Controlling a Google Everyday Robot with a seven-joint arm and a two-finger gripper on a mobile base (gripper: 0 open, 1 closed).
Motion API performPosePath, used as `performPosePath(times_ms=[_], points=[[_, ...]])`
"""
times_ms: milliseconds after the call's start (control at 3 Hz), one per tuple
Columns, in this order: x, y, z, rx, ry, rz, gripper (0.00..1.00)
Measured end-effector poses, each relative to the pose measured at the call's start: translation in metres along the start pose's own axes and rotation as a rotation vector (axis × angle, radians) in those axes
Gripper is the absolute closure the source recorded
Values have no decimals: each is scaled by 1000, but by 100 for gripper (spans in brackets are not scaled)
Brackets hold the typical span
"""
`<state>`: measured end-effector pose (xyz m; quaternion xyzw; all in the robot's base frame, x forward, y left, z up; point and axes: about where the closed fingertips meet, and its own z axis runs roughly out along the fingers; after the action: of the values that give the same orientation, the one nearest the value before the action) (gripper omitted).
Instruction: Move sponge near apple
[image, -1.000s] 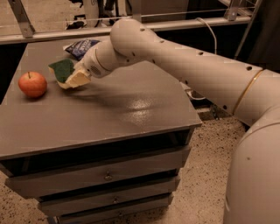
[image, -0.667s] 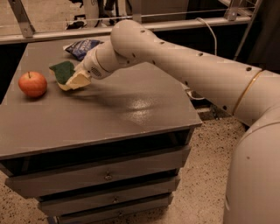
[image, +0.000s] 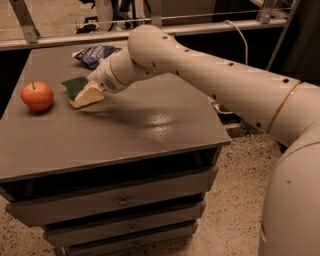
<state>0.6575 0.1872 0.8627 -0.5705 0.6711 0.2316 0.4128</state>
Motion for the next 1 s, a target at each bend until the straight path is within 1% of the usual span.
performPosePath(times_ms=[333,667,1000], points=[[0,6,-12,-3,-15,4,0],[5,11,-42,24,-45,19,0],[16,5,-78,58,-122,45,0]])
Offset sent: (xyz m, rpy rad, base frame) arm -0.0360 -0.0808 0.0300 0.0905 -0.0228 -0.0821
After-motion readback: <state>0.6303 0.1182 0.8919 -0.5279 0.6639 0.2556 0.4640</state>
